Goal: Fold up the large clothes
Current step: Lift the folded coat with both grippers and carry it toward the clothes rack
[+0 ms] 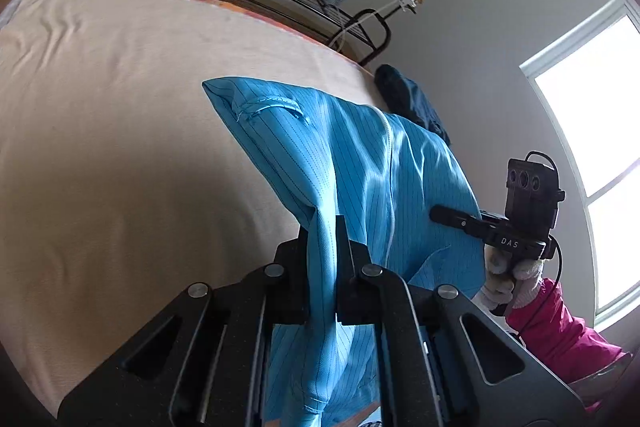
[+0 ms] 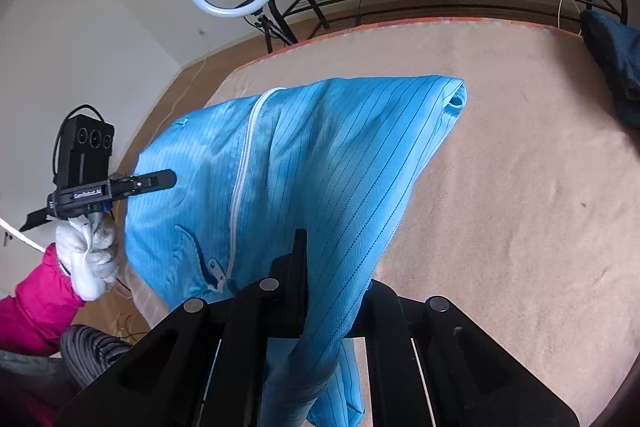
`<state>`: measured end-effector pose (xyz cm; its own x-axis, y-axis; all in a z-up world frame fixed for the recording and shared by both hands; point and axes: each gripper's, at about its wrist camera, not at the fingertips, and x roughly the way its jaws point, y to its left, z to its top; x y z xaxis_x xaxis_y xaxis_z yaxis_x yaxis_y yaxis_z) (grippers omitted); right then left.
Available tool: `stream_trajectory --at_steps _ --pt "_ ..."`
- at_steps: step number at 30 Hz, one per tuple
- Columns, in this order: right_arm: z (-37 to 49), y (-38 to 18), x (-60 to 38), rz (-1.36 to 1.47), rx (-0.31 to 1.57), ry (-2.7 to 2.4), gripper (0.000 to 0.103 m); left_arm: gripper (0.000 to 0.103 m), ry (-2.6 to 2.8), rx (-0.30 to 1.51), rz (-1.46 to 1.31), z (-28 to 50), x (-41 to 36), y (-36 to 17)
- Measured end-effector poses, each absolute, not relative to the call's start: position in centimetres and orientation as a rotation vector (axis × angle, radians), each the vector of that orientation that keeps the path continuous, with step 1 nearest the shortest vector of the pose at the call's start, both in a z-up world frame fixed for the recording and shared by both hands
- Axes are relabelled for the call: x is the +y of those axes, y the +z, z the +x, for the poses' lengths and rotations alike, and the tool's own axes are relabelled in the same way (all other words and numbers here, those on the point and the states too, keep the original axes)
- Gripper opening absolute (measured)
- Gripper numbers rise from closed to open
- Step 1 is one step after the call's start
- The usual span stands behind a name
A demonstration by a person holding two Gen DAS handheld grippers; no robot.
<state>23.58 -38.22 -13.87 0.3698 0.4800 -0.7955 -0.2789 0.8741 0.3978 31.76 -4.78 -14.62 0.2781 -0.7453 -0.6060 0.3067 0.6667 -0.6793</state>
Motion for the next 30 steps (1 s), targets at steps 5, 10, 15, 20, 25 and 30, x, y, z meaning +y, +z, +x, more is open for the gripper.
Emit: stream_trajectory --at_steps 5,10,15,20,25,30 --pt "23.0 -11.7 -42.2 0.191 1.056 0.451 0.006 0.005 -0.794 1.076 -0.472 32.2 -9.5 -14.1" --pt "22.1 -10.2 -46.9 0.193 1.029 0.407 0.006 0.005 -0.847 1.088 -0.466 33.2 -15.8 -14.1" --pt "22.3 -9.5 -52.0 0.207 1.013 0.346 0.006 0.005 -0.902 1.086 -0.444 34.5 -22.0 -13.5" --pt "22.6 -8.3 -57.1 0.204 0.994 0.284 0.006 0.005 -0.954 1.077 -0.418 36.4 -27.9 -12.9" --pt "24.5 -7.6 -61.8 0.195 0.97 0.215 0.006 0.005 -1.016 1.064 -0.41 39.4 -34.0 -12.7" --pt "26.5 -7.2 -66.5 0.175 0.945 0.159 0.006 0.005 -1.046 1.053 -0.416 43.2 -39.8 -12.9"
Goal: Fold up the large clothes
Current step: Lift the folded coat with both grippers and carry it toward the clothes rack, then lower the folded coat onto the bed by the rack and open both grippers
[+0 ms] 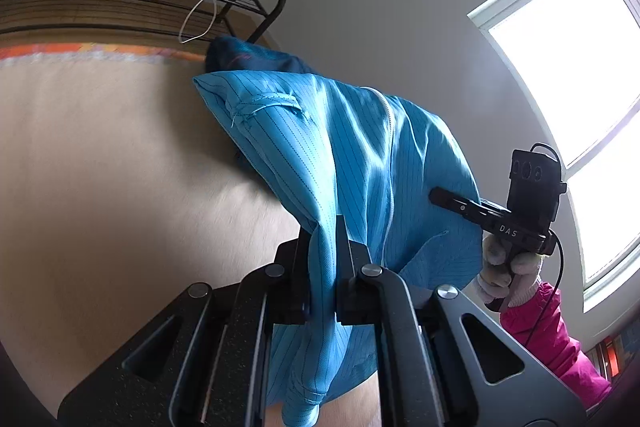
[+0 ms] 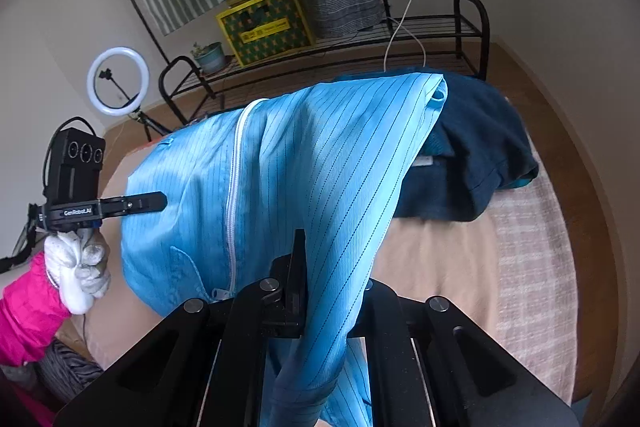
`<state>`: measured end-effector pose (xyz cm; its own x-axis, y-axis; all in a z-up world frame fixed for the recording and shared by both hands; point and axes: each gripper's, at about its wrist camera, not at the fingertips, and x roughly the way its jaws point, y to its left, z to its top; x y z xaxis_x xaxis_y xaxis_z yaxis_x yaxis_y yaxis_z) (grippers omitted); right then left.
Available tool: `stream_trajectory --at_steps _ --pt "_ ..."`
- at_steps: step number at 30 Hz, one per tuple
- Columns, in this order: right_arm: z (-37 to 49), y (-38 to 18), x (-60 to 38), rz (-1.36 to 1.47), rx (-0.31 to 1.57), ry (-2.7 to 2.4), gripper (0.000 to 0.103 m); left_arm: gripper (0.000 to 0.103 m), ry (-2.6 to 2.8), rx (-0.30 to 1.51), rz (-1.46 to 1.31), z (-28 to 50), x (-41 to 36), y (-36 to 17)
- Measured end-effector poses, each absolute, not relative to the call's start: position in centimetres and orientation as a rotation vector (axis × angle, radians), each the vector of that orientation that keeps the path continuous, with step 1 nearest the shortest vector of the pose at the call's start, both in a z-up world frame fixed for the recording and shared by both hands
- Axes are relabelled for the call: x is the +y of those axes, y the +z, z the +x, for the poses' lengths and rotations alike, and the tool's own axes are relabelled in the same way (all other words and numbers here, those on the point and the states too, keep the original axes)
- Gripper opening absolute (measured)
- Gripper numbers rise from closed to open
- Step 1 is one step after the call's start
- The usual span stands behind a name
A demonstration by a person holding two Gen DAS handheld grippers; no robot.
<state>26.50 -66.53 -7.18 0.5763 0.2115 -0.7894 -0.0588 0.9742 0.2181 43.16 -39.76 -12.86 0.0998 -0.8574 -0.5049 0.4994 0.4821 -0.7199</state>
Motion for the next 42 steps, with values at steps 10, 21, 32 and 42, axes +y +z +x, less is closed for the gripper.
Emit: stream_trajectory --at_steps 10,21,32,42 --pt "34.1 -5.1 -73.3 0.076 0.878 0.038 0.006 0.005 -1.079 0.965 -0.378 51.3 -49.4 -11.2" --pt "40.7 -6.6 -76.9 -0.001 0.835 -0.033 0.006 0.005 -1.024 0.916 -0.335 57.6 -54.3 -13.0" --pt "42.9 -11.0 -79.7 -0.04 0.888 -0.172 0.025 0.009 -0.876 0.906 -0.229 59.1 -55.2 -16.2" --pt "41.3 -12.1 -82.3 -0.056 0.924 -0.324 0.026 0.024 -0.79 0.91 -0.214 58.8 -53.6 -16.0"
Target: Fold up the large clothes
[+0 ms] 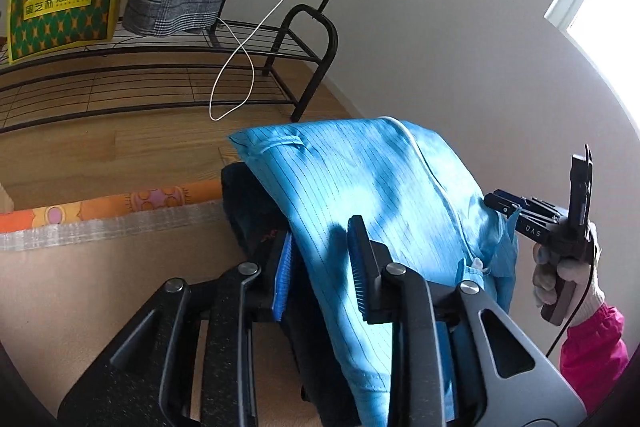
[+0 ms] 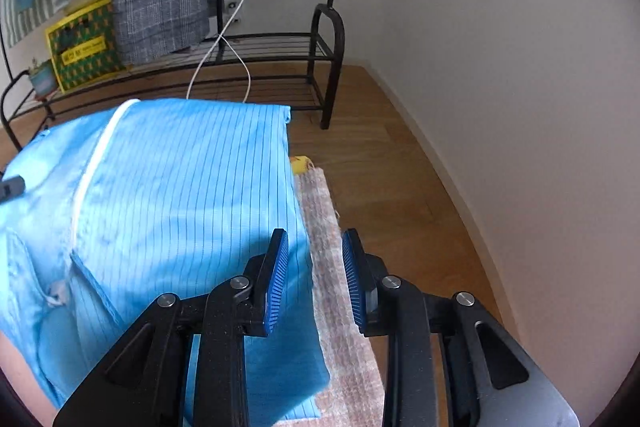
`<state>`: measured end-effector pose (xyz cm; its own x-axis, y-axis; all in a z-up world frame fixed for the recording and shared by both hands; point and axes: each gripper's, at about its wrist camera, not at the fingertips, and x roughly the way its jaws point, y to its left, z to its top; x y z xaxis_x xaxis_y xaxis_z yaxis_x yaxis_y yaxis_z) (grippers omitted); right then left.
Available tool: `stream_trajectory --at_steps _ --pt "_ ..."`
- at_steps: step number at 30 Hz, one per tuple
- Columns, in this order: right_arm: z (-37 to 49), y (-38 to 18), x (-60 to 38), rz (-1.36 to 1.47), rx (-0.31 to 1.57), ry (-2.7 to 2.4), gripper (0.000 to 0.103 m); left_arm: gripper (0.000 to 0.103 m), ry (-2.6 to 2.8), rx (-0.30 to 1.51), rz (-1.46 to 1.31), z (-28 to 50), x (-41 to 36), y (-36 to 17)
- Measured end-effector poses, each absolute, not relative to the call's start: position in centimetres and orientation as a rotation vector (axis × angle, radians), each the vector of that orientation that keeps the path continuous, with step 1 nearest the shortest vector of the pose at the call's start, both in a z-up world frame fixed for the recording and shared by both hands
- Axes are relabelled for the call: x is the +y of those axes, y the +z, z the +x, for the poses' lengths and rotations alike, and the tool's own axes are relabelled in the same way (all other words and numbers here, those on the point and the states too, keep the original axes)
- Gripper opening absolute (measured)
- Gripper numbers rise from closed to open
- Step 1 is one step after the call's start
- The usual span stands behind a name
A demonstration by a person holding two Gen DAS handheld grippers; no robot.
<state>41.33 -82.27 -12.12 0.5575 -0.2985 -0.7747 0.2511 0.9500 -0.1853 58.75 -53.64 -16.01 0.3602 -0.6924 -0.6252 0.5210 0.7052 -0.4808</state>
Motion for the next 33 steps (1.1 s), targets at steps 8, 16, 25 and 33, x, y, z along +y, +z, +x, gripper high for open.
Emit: stream_trajectory --at_steps 8,16,25,33 --pt "38.4 -9.0 -81.5 0.01 0.851 -0.321 0.026 0.024 -0.794 0.854 -0.165 55.8 -51.7 -11.8" --pt "34.5 -3.7 -78.1 0.012 0.796 -0.32 0.026 0.024 -0.82 0.792 -0.104 49.9 -49.6 -6.0" --pt "28.2 3.1 -72.0 0.036 0.699 -0.282 0.026 0.024 -0.839 0.677 -0.043 40.5 -45.5 1.6" --pt "20.9 7.8 -65.5 0.035 0.636 -0.251 0.027 0.033 -0.829 0.554 0.027 31.2 -40.9 7.2"
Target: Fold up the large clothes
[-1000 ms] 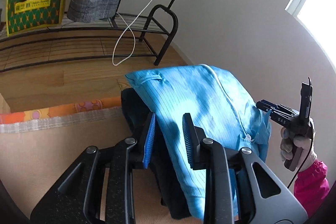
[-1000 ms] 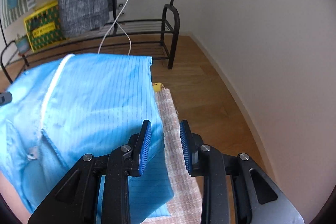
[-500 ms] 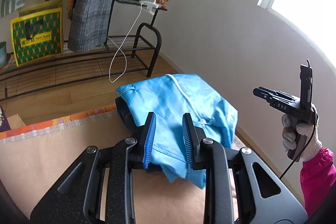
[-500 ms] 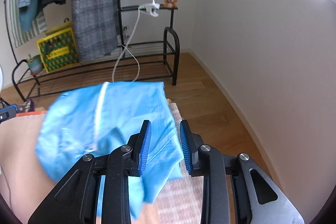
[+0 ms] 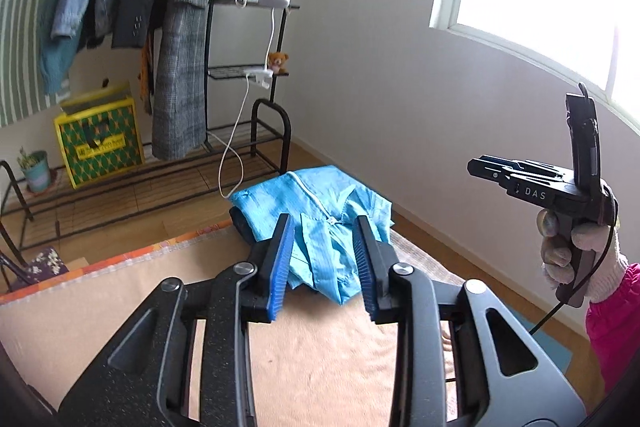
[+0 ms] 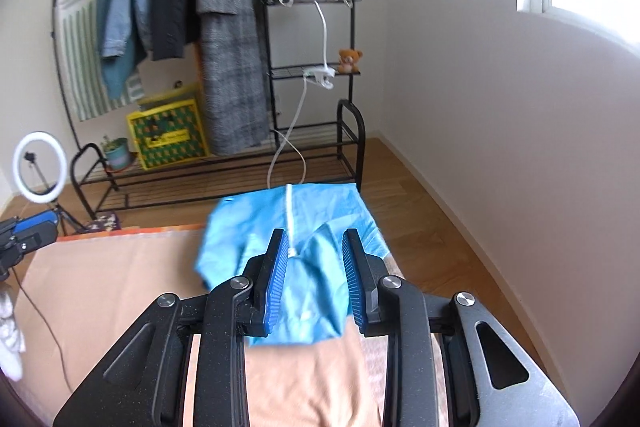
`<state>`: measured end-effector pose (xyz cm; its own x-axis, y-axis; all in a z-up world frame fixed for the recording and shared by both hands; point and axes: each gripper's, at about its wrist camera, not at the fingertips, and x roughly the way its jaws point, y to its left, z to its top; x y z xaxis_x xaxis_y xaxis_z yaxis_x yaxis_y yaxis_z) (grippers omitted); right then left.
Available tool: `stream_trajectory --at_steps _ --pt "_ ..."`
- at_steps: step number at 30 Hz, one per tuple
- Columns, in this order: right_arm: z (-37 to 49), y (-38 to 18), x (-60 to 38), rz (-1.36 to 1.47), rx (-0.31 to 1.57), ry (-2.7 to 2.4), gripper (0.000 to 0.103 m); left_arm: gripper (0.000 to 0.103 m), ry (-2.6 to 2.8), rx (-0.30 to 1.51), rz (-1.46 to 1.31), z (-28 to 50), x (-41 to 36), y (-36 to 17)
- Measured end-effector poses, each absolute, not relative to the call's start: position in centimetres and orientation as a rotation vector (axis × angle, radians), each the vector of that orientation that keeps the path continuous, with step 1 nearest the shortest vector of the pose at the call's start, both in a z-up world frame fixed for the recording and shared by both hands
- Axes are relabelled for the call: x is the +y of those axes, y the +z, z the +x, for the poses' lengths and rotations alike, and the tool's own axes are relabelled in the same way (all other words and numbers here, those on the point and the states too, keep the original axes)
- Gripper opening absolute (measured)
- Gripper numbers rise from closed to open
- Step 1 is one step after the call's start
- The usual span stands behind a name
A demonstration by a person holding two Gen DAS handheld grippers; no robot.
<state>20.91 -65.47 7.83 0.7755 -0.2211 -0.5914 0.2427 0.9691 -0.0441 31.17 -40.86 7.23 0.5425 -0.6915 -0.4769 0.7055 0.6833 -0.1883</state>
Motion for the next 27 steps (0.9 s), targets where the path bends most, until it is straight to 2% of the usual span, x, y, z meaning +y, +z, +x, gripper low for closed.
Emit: stream_trajectory --at_steps 4,5,8,11,13,14,15,16,19,20,24,27 --pt "16.7 10.3 -62.6 0.019 0.596 -0.241 0.034 0.042 -0.823 0.501 0.036 26.8 -38.4 9.6" --pt "15.6 10.8 -61.9 0.018 0.587 -0.237 0.035 0.047 -0.824 0.492 0.036 25.7 -37.8 10.2" --pt "12.4 12.4 -60.0 0.01 0.559 -0.234 0.035 0.052 -0.829 0.448 0.042 22.3 -36.0 11.8" --pt "9.4 13.8 -57.9 -0.023 0.541 -0.247 0.035 0.065 -0.845 0.403 0.035 18.6 -33.6 13.5" --pt "7.3 14.5 -56.5 -0.033 0.534 -0.266 0.035 0.07 -0.845 0.381 0.035 16.2 -31.9 14.5" --pt "6.3 14.8 -55.9 -0.032 0.531 -0.28 0.039 0.076 -0.845 0.375 0.04 15.4 -31.3 14.8" --pt "5.2 15.0 -55.2 -0.027 0.527 -0.29 0.048 0.082 -0.844 0.36 0.058 13.8 -30.3 15.2" --pt "4.1 15.1 -54.5 -0.024 0.522 -0.29 0.052 0.085 -0.839 0.348 0.069 12.9 -29.7 15.5" --pt "1.5 15.2 -52.7 -0.028 0.505 -0.308 0.054 0.095 -0.801 0.317 0.08 9.6 -27.1 16.0" --pt "0.6 15.1 -52.1 -0.028 0.5 -0.315 0.058 0.099 -0.798 0.325 0.079 8.6 -26.3 15.9" --pt "-1.9 14.7 -50.0 -0.032 0.475 -0.346 0.076 0.1 -0.786 0.371 0.09 6.4 -24.6 14.6" --pt "-3.3 14.1 -48.4 -0.052 0.457 -0.381 0.081 0.103 -0.755 0.392 0.104 5.2 -23.9 13.2"
